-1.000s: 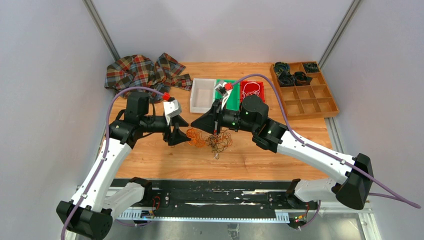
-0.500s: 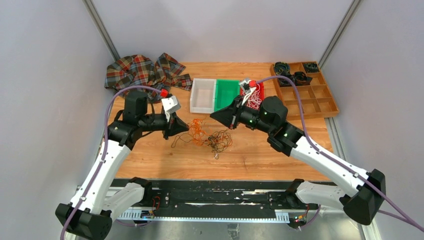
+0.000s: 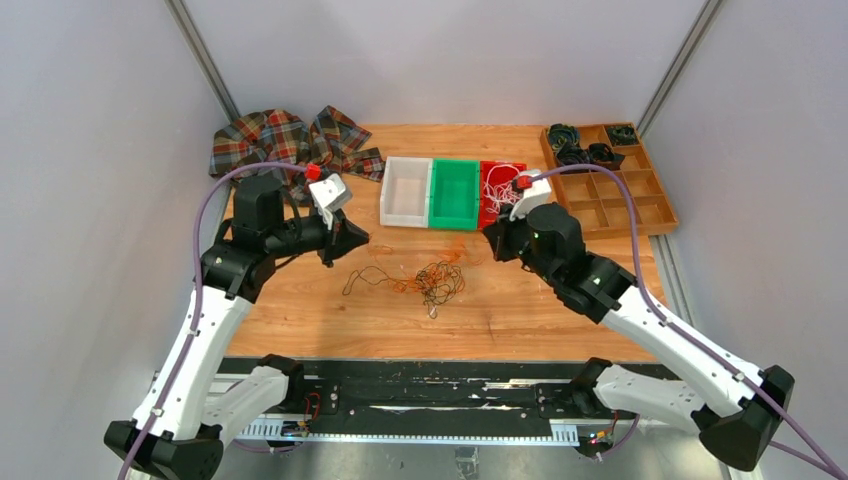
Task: Untangle the cables
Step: Untie the cable.
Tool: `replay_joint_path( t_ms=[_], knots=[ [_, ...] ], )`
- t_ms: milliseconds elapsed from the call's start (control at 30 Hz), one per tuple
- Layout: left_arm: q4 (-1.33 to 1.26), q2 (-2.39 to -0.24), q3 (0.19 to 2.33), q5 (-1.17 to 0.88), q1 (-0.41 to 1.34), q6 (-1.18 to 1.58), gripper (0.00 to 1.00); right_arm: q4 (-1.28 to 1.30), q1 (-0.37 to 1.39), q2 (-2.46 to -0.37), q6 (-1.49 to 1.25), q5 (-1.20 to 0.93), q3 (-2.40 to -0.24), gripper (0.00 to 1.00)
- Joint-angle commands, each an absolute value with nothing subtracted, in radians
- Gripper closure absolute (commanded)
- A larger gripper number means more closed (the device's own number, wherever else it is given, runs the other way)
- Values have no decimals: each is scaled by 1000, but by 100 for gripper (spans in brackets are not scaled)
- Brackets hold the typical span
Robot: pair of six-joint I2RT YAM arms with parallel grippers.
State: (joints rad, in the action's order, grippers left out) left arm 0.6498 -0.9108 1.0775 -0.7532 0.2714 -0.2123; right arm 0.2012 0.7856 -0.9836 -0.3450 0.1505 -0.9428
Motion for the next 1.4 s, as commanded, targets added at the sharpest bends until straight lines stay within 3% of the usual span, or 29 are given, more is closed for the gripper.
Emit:
replay_joint_path(
  t_ms=[0,233,433,567,767,967,1233,1367],
  knots=[
    [640,-891,1127,-551,273,-222,99,339,729,-923,-307,438,-923,100],
    [614,-881,1117,-289,275,-282,99,398,607,-882,-338,471,-894,99],
    [637,-878,1127,-479,274,-251,99,403,596,-894,-313,364,-889,99],
    [656,-889,1167,-627,274,-202,99,305,600,-897,-250,147,-857,60],
    [669,-917,1248,-750,274,-145,99,-142,741,-920,-188,-209,-748,32],
    [669,-928,1279,-738,272,-141,99,-331,942,-1172,-106,-296,-771,28],
    [669,-923,1279,-697,270,-151,99,-512,1006,-1406,-140,-351,-816,29],
    [669,-923,1283,-699,268,-148,99,-561,1017,-1508,-159,-315,-862,35]
  ],
)
